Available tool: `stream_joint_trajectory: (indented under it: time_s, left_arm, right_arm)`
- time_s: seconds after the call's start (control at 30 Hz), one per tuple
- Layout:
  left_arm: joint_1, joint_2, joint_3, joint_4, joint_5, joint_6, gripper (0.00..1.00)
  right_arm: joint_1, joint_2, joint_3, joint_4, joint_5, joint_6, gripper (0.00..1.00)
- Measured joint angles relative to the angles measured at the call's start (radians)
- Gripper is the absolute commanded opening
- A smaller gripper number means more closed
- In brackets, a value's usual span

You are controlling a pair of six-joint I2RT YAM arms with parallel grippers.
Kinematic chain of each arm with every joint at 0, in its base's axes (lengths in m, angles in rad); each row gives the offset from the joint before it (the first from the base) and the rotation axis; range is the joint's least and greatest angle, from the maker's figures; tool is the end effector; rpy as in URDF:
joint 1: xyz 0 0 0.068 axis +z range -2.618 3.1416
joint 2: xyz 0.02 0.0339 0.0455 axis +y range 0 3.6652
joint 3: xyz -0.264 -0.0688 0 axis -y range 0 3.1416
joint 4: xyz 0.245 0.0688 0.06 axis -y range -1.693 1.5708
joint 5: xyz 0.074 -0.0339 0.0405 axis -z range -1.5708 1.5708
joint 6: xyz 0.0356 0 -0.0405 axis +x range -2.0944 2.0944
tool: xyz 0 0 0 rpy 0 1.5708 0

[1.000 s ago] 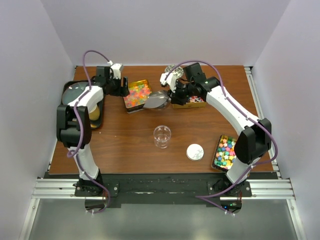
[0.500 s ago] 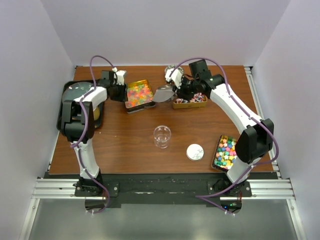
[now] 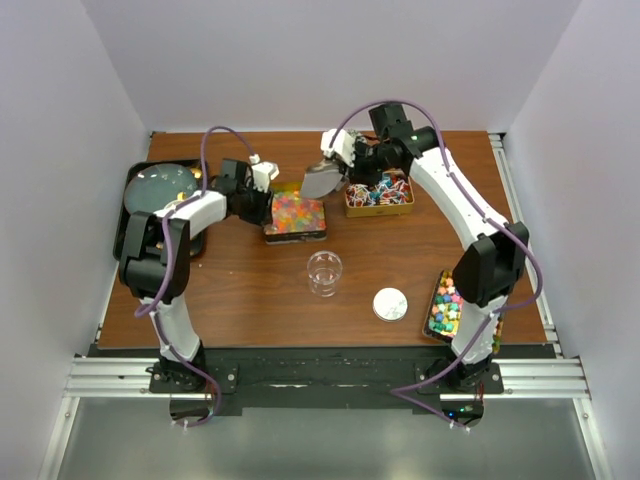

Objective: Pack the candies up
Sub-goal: Move the storage box to the center of the board, then scoop the fake candies from the storage box.

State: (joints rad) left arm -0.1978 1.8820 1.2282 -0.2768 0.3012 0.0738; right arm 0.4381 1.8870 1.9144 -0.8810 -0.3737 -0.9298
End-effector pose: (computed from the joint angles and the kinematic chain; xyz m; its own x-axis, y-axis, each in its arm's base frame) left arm 0.3865 -0.0882 0.1768 -0.7576 0.2236 -0.6133 0.4184 0.8875 -0.1932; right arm 0.3710 0.1882 0.3504 0.0826 -0.7853 -0.6136 -0.9131 0.1870 -0.3623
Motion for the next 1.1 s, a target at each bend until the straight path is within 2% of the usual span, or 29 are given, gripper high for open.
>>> stream_joint_trajectory:
  time_s: [0.1,0.33,0.5,0.63,0.87,1.1]
  left_arm:
    - [-0.02,-0.023,-0.033,-0.001,0.024,-0.009,0.65]
    - [-0.02,-0.095,-0.062,-0.013,0.0,-0.048,0.77]
    - [-0.008,-0.22,-0.117,-0.015,-0.026,-0.081,0.78]
    - [0.002,-0.288,-0.182,-0.008,-0.057,-0.104,0.78]
    - [0.048,-0.293,-0.256,-0.04,-0.201,-0.176,0.76]
    - [0.073,-0.273,-0.259,-0.052,-0.241,-0.221,0.73]
  right_arm:
    - [0.002,0.05,0.086,-0.101,-0.016,-0.086,0.0]
    - [0.026,0.201,0.356,-0.356,0.029,-0.356,0.0]
    - [0.048,0.227,0.378,-0.431,0.108,-0.468,0.0]
    - [0.076,0.266,0.412,-0.448,0.175,-0.494,0.0]
    - [0.144,0.321,0.435,-0.428,0.29,-0.514,0.0]
    - [0.194,0.38,0.499,-0.421,0.418,-0.52,0.0]
